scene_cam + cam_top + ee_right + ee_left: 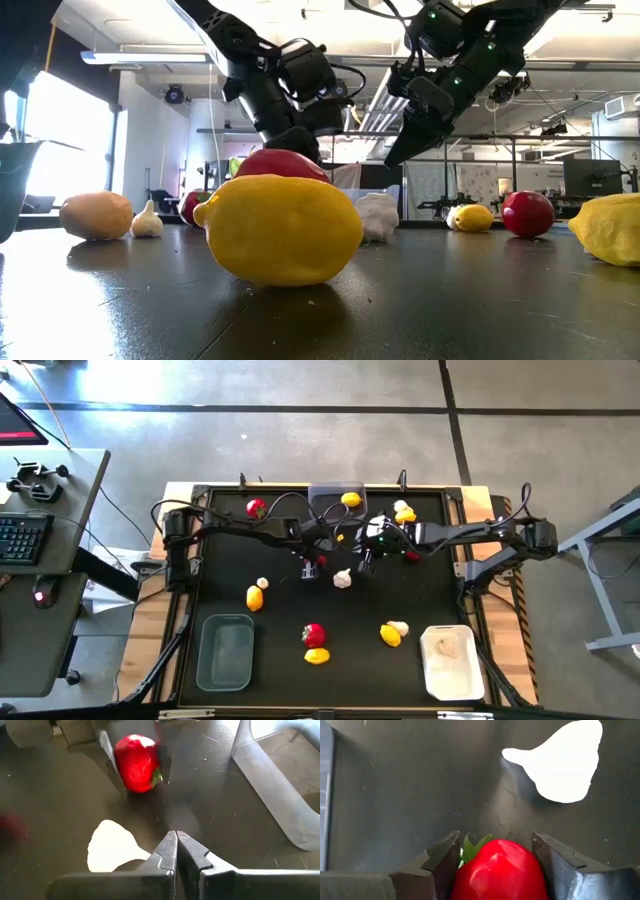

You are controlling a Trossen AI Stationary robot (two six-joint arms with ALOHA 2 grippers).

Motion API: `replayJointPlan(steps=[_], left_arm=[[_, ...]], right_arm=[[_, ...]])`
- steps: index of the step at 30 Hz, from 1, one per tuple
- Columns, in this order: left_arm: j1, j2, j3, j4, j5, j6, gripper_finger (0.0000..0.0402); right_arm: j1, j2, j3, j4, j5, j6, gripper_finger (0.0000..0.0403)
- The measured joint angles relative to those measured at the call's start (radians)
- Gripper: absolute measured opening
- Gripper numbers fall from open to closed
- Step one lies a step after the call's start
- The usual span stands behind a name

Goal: Sort produce into baskets
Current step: Put the center tomato into the dark green bin

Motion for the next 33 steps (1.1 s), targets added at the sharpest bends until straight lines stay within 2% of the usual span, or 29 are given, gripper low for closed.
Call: replayJointPlan(steps=[8,14,19,23,27,33], left_arm=[[0.000,-0.127,0.000,-0.025,0.037,-0.014,0.0197],[-0.008,-0.280,0.000,-0.139,0.203,-0.011,0.0196],[-0.059,-0.417,-0.010,-0.231,0.269,-0.014,0.0196],[-0.130,-0.532,-0.089,-0.223,0.277,-0.072,0.0196],[-0.224,-0.653,-0.224,-0.138,0.227,-0.173,0.0196],[-0.428,-0.848,-0.396,-0.049,-0.050,-0.271,0.0195]], right_arm=[[0.000,0.000,0.000,0.000,0.000,-0.003,0.0000],[0.001,0.000,0.000,0.007,0.000,-0.003,0.0000],[0.013,0.000,0.000,0.022,0.000,-0.011,0.0000],[0.028,0.000,0.000,0.042,0.000,-0.011,0.0000],[0.052,0.000,0.000,0.069,0.003,0.002,0.0000],[0.101,0.000,0.000,0.094,0.093,0.030,0.0000]])
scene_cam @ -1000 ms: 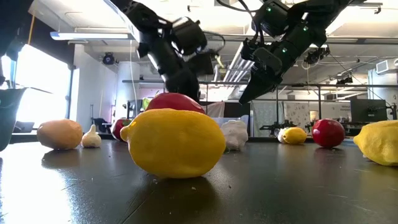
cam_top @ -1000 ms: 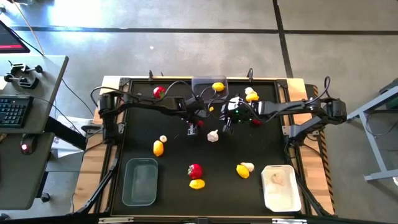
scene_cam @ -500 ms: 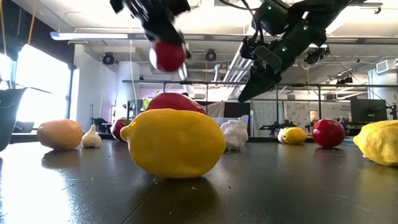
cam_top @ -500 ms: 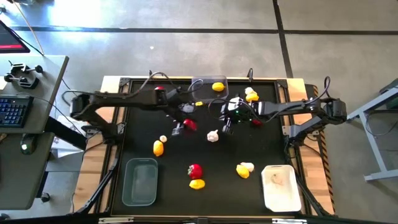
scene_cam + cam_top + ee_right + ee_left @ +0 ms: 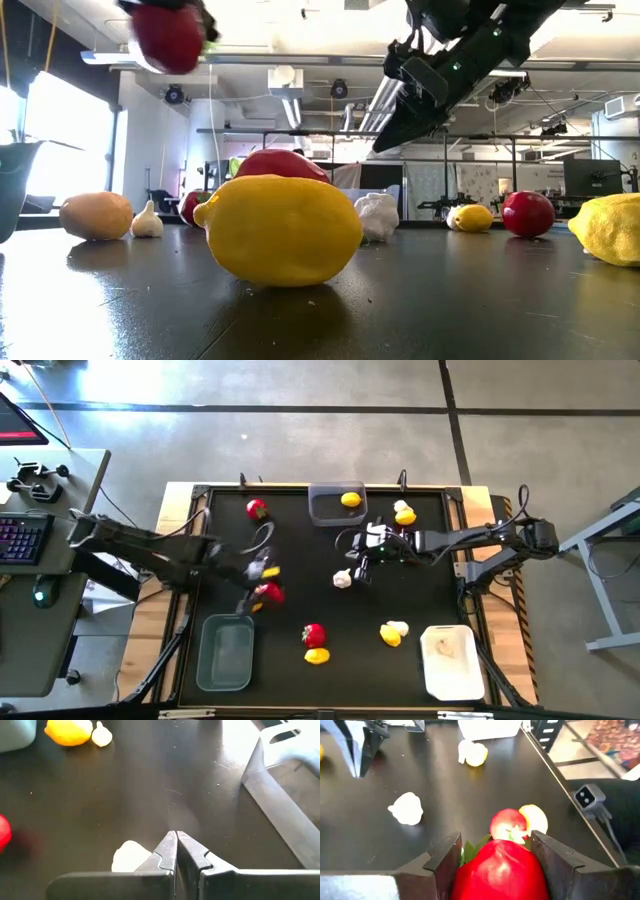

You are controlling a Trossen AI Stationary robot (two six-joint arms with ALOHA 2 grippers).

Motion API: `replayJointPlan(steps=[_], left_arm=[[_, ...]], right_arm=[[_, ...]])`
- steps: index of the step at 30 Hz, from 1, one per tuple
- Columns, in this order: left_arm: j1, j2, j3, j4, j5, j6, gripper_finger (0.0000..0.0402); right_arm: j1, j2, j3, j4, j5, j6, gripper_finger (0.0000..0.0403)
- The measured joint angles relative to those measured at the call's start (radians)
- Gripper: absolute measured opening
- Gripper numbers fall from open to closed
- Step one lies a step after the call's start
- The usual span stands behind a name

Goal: Sort produce into baskets
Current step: Put the center tomato into the dark green bin

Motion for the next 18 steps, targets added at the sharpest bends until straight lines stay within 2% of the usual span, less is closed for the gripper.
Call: replayJointPlan(steps=[4,8,13,18], left_arm=[[-0.170,-0.100,-0.057,-0.006,-0.170,-0.072,0.0195],[-0.365,-0.137,-0.060,-0.076,-0.363,-0.132,0.0195],[-0.581,-0.114,-0.060,-0.133,-0.586,-0.195,0.0195],[-0.720,-0.055,-0.061,-0.204,-0.753,-0.266,0.0195]], right_arm=[[0.025,0.000,0.000,0.001,0.057,0.063,0.0000],[0.053,0.000,0.000,0.001,0.121,0.110,0.0000],[0.081,0.000,0.000,0.003,0.182,0.173,0.0000],[0.103,0.000,0.000,0.003,0.229,0.218,0.0000]])
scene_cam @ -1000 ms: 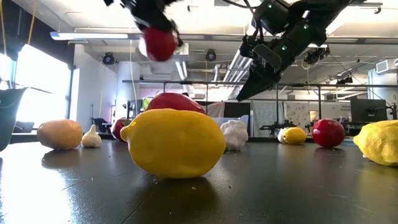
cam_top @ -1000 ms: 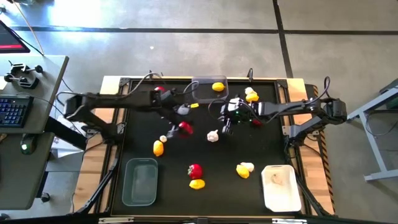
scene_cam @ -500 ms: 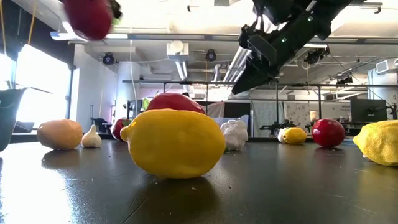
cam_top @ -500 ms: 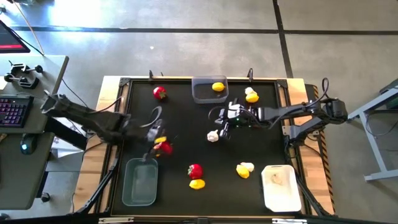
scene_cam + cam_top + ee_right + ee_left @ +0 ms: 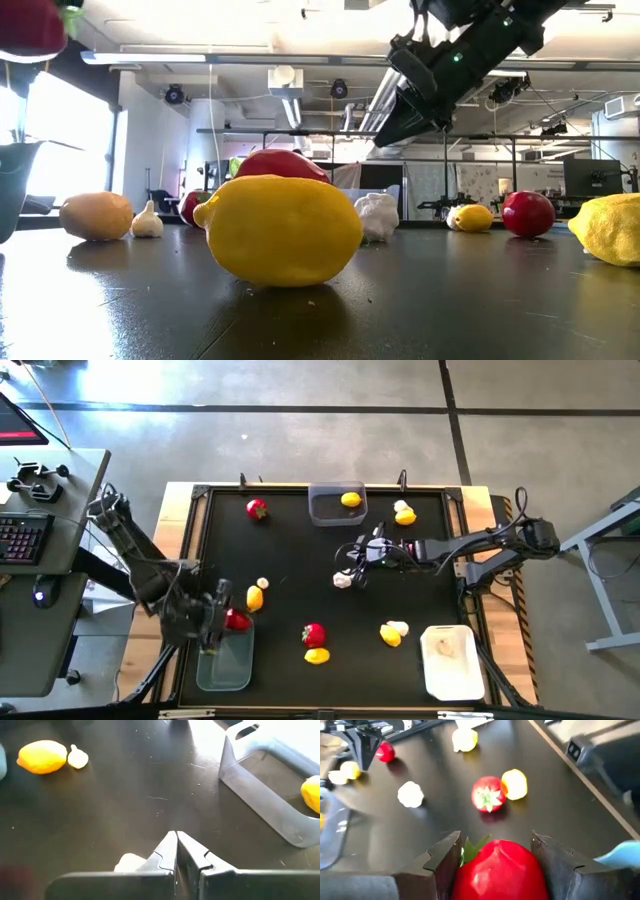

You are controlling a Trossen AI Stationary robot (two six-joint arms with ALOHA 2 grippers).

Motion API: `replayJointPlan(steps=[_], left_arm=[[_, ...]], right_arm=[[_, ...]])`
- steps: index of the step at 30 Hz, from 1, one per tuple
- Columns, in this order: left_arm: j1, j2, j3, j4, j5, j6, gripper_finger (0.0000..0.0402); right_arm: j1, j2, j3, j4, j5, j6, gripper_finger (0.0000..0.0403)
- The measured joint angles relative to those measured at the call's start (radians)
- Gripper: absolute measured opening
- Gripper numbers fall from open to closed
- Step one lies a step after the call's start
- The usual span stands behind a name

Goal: Sort produce into baskets
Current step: Put the center tomato into the dark green bin

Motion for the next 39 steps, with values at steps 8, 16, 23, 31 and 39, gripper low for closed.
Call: replayJointPlan(steps=[8,16,23,31,39], left_arm=[[-0.136,0.134,0.000,-0.052,-0.177,-0.113,0.0195],[-0.172,0.272,-0.001,-0.064,-0.202,-0.265,0.0195],[-0.200,0.291,-0.058,-0.038,-0.197,-0.382,0.0195],[-0.200,0.291,-0.161,0.123,-0.126,-0.382,0.0195],[-0.148,0.291,-0.161,0.120,0.019,-0.345,0.0224]], right_arm=[[0.014,0.000,0.000,0.000,0.030,0.051,0.0000],[0.015,0.000,0.000,0.000,0.031,0.055,0.0000],[0.015,0.000,0.000,0.000,0.031,0.044,0.0000],[0.015,0.000,0.000,0.000,0.031,0.039,0.0000],[0.015,0.000,0.000,0.000,0.031,0.039,0.0000]])
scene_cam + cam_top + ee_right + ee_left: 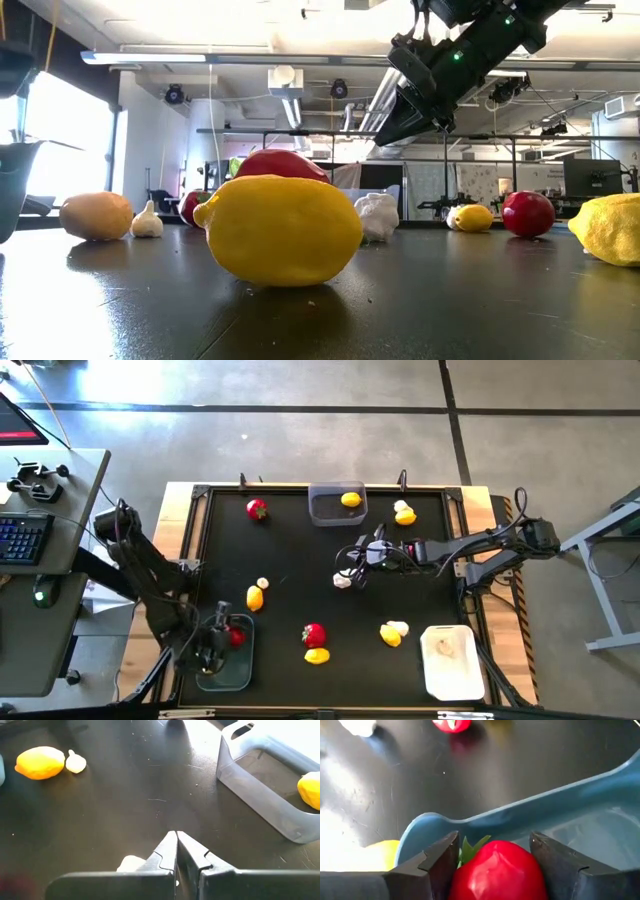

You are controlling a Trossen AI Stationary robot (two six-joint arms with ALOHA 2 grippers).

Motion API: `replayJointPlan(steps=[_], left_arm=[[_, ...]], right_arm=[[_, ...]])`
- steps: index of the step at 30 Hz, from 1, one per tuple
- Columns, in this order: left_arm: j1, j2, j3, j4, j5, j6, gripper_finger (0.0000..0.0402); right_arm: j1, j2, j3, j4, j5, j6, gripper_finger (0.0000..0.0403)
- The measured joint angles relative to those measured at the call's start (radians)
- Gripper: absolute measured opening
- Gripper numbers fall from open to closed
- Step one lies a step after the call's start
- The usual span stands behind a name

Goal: Sort produce into baskets
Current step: Put the center tomato into the dark green bin, then put the bottom right garlic into the white bin

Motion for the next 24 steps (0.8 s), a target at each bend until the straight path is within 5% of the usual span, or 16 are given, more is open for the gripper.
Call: replayJointPlan(steps=[13,24], left_arm=[[0.078,-0.001,0.017,0.052,0.148,-0.016,0.0269],[0.156,-0.039,0.189,-0.269,0.163,0.116,0.0253]], right_arm=[[0.000,0.000,0.000,0.000,-0.009,-0.003,0.0000],[0.000,0.000,0.000,-0.001,-0.009,-0.019,0.0000]])
